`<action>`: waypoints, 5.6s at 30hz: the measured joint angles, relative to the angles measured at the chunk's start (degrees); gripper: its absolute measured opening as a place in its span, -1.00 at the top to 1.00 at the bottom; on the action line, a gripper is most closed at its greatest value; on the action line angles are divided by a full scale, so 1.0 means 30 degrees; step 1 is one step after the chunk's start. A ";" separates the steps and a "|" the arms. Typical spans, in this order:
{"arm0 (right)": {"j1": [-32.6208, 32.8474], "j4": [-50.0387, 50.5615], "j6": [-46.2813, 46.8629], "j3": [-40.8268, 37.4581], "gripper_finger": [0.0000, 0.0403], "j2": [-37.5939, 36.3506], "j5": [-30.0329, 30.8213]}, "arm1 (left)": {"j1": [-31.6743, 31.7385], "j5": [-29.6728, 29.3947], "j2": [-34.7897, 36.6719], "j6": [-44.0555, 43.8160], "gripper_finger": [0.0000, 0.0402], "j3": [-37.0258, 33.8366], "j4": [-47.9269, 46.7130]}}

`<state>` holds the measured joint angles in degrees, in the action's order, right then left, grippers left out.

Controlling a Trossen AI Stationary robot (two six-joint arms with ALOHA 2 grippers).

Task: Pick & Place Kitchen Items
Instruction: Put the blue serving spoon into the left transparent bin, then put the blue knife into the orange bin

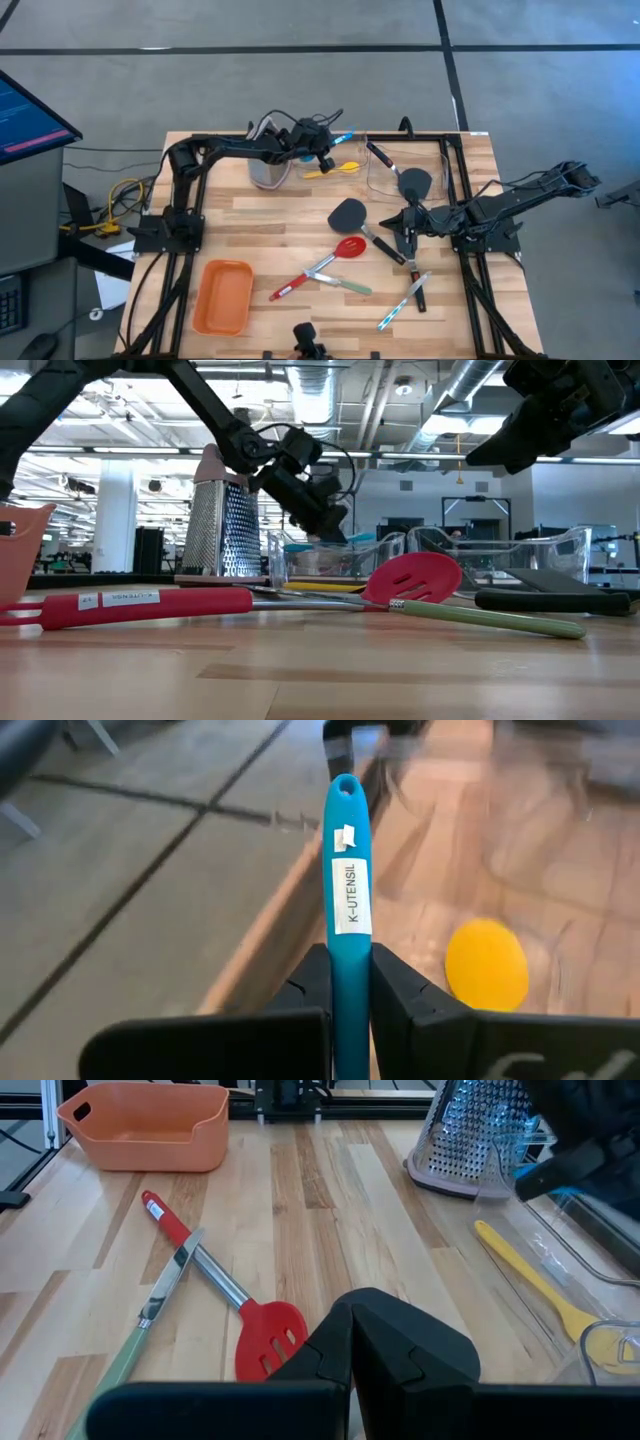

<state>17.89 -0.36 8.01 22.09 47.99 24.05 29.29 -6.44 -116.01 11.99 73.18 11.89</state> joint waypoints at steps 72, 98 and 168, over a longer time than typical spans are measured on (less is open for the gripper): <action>-0.0007 -0.0004 -0.0149 0.0000 0.99 0.0000 0.0007 | 0.1199 0.3600 0.0032 -0.4642 0.77 0.0009 -0.1967; -0.0007 -0.0005 -0.0146 0.0000 0.99 0.0005 -0.0007 | 0.1185 0.4147 0.0120 -0.4618 0.74 0.0003 -0.1116; -0.0685 0.0005 -0.1472 0.2473 1.00 0.0007 -0.0538 | -1.2906 0.3126 1.9215 -0.0477 0.99 -1.2980 0.0500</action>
<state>15.83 -0.35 3.59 29.51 48.01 22.44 -9.43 2.94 -58.37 10.56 34.24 13.39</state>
